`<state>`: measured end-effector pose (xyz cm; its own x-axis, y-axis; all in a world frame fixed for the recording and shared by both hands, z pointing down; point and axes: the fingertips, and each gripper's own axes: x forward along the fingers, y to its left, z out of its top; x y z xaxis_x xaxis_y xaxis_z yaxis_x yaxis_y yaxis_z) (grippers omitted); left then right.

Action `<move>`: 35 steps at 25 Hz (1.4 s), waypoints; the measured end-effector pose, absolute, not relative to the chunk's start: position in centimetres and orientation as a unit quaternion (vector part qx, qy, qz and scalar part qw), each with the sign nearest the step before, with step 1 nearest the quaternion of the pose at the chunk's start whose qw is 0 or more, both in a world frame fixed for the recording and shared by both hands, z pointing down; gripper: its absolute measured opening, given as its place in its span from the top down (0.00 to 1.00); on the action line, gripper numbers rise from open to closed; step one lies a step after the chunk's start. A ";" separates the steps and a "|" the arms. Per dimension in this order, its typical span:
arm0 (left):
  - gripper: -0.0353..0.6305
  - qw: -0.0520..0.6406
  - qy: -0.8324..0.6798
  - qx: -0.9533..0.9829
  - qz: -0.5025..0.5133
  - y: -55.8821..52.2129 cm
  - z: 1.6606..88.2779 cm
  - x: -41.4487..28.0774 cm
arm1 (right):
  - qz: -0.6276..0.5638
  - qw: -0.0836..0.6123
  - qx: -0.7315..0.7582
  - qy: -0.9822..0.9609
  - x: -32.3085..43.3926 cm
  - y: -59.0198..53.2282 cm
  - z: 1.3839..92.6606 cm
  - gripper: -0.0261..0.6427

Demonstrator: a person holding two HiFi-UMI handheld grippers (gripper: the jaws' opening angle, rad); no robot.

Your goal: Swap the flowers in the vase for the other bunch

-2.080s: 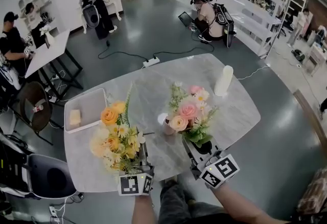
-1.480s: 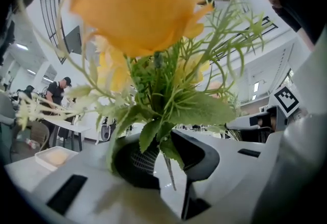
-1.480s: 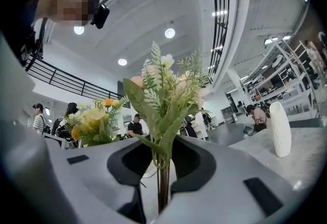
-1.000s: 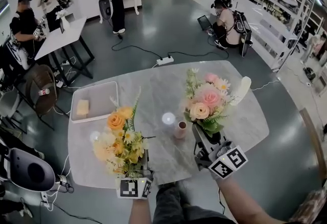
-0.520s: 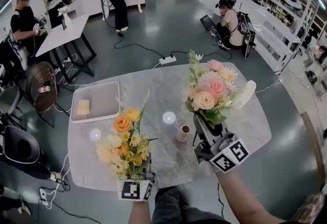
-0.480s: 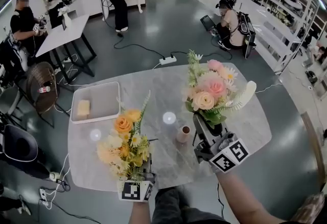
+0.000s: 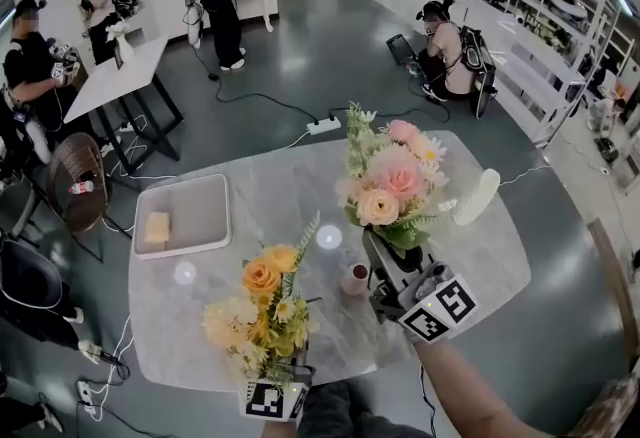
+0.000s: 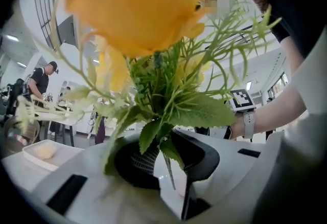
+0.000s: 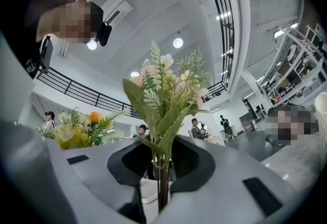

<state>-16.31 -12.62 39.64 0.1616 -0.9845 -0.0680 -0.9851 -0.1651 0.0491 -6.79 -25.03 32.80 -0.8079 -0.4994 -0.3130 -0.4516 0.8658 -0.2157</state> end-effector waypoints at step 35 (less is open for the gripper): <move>0.82 -0.002 0.605 -0.795 0.044 -24.1 40.8 -16.4 | -0.101 0.180 -0.244 0.947 -7.0 -27.6 36.7 0.81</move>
<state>-16.35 -24.08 40.76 0.2635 -0.9623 -0.0670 -0.9619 -0.2673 0.0566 -7.03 -27.63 36.69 -0.8155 -0.4997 -0.2919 -0.4266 0.8599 -0.2803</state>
